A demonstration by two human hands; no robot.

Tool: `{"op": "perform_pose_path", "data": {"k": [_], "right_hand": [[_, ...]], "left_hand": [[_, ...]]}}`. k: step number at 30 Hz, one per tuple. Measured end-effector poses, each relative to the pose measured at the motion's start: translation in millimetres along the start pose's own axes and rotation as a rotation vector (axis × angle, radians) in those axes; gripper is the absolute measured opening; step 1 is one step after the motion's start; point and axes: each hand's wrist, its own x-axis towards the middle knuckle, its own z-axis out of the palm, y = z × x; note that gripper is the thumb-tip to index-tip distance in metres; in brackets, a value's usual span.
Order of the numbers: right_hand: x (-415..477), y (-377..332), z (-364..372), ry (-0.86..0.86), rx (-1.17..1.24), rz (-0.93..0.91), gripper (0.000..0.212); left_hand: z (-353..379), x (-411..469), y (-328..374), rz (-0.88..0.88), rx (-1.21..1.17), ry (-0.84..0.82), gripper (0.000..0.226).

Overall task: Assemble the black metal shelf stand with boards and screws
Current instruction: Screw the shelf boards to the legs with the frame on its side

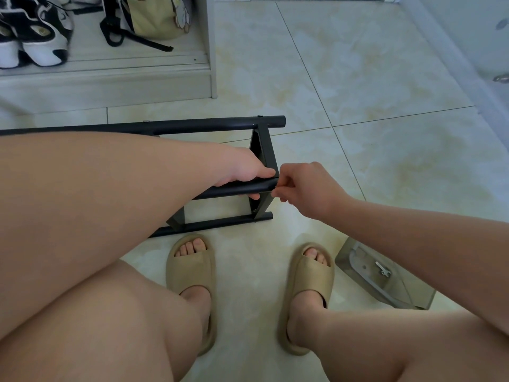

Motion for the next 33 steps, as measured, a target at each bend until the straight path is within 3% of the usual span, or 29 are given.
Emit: {"op": "perform_pose_path", "data": {"k": [4,11,17,30,33], "right_hand": [[-0.3,2.8,4.5,0.025,0.383,0.214,0.017],[2.5,0.5,-0.6,-0.001,0.15,0.093,0.016],[0.9,4.7,6.0,0.009,0.388,0.192,0.019],[-2.1,7.7,1.8,-0.01,0.376,0.13,0.017],[-3.4,5.2,2.6,0.009,0.226,0.055,0.018]], "left_hand": [[-0.6,-0.4,0.5,-0.001,0.023,0.01,0.04],[-1.0,0.7,0.6,-0.009,0.034,0.006,0.04],[-1.0,0.9,0.0,-0.001,0.038,-0.001,0.039],[-0.3,0.6,-0.4,0.012,0.041,0.014,0.038],[-0.2,0.0,-0.5,0.002,0.033,0.019,0.038]]}}
